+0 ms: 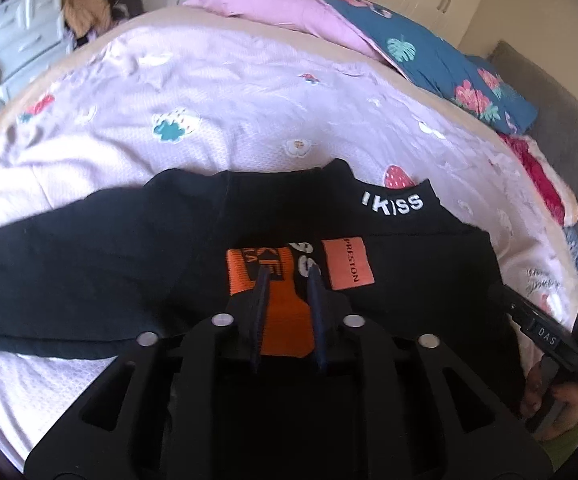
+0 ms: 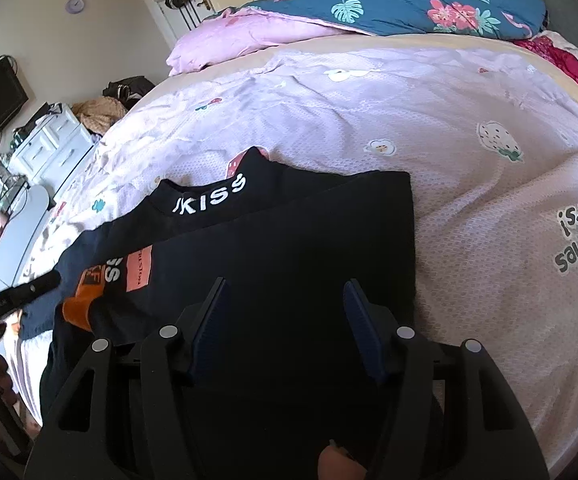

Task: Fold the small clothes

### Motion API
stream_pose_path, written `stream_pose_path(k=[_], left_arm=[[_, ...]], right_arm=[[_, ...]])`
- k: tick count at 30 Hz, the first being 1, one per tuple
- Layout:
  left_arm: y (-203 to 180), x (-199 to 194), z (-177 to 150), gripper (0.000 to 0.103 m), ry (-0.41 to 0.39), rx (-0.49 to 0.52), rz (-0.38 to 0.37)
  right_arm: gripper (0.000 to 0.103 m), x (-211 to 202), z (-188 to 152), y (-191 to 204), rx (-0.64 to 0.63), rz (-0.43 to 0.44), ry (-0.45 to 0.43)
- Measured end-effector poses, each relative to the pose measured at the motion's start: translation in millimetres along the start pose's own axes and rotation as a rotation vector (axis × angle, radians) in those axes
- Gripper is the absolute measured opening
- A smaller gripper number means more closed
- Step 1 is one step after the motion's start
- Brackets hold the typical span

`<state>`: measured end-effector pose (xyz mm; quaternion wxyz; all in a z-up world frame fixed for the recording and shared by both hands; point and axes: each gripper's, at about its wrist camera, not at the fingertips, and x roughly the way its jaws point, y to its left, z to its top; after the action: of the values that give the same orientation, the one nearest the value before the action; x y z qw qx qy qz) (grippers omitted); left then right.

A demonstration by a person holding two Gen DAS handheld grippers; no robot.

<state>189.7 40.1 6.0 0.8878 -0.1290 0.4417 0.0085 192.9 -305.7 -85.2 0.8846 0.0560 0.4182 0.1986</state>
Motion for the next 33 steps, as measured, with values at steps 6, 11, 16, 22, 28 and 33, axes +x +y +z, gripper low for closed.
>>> stream_pose_path(k=[6, 11, 16, 22, 28, 33], left_arm=[[-10.6, 37.0, -19.7, 0.022, 0.131, 0.039, 0.005], [1.9, 50.7, -33.7, 0.026, 0.165, 0.024, 0.008], [3.7, 37.8, -33.3, 0.045, 0.147, 0.028, -0.019], [6.0, 12.5, -33.2, 0.072, 0.093, 0.039, -0.011], [15.0, -15.3, -31.7, 0.094, 0.030, 0.021, 0.000], [34.5, -29.8, -30.3, 0.094, -0.001, -0.027, 0.024]], right_arm=[[0.061, 11.2, -10.8, 4.6, -0.043, -0.062, 0.068], [0.061, 20.5, -21.2, -0.8, -0.036, -0.080, 0.112], [0.070, 5.5, -23.6, 3.4, -0.018, -0.064, 0.048], [0.094, -26.9, -35.3, 17.5, -0.001, -0.044, -0.047], [0.099, -53.1, -45.0, 40.2, -0.016, -0.047, -0.100], [0.099, -64.6, -46.0, 58.9, -0.033, -0.061, -0.121]])
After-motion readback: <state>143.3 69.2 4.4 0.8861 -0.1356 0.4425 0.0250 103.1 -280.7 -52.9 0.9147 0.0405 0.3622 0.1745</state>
